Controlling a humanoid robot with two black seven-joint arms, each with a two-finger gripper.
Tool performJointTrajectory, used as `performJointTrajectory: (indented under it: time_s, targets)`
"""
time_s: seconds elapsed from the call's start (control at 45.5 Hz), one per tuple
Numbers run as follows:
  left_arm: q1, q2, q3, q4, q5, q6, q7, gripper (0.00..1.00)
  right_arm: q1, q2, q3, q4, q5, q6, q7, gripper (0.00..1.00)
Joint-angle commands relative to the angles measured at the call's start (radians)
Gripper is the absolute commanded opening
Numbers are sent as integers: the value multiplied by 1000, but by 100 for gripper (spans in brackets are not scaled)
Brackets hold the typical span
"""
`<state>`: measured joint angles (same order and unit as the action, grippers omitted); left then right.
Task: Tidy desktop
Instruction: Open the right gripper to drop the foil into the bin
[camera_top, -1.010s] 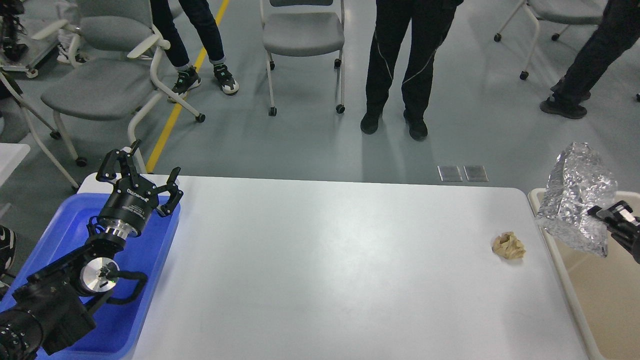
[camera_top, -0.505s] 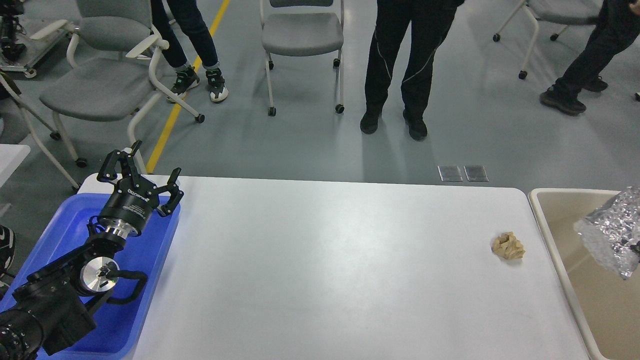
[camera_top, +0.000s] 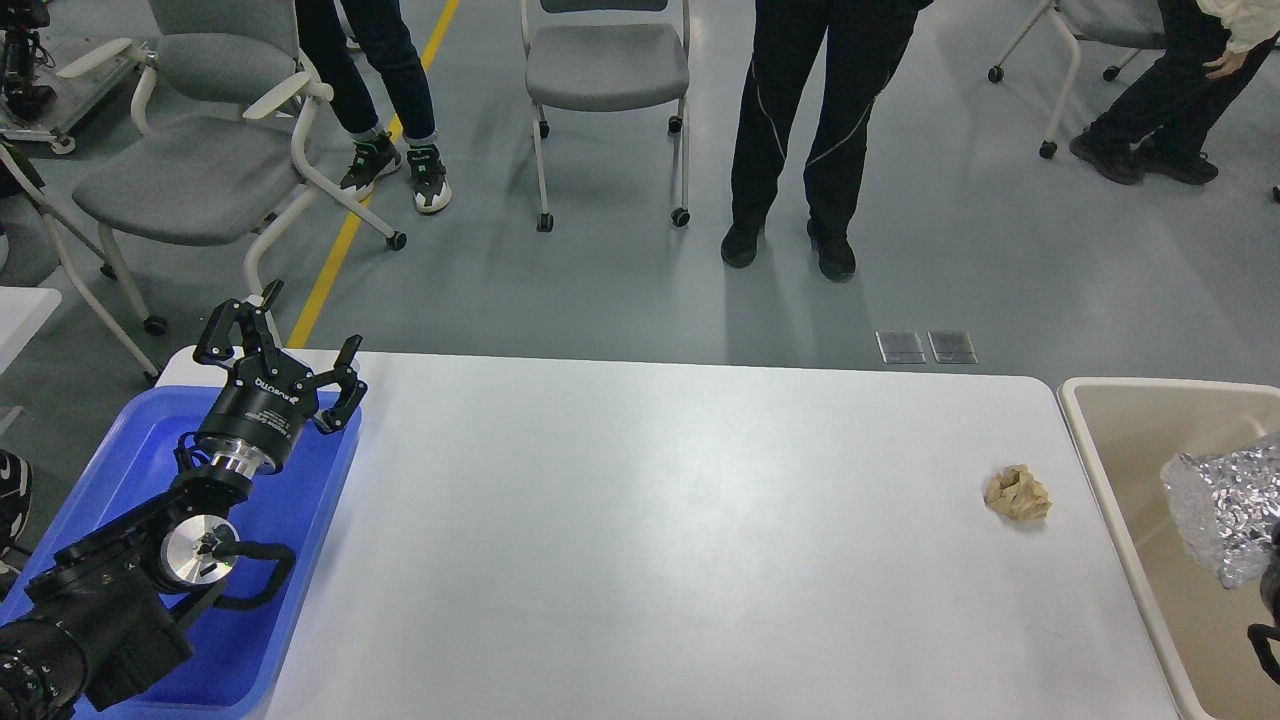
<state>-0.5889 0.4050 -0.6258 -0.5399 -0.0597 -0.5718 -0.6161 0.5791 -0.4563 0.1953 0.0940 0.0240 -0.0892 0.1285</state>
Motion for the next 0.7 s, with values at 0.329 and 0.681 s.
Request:
performJointTrajectory:
  time_s: [0.329, 0.681]
  targets:
    - [0, 0, 0, 0, 0, 0, 1, 98, 8, 56, 127, -65, 19, -61, -21, 36]
    - [0, 0, 0, 0, 0, 0, -1, 98, 10, 50, 138, -60, 21, -26, -23, 100]
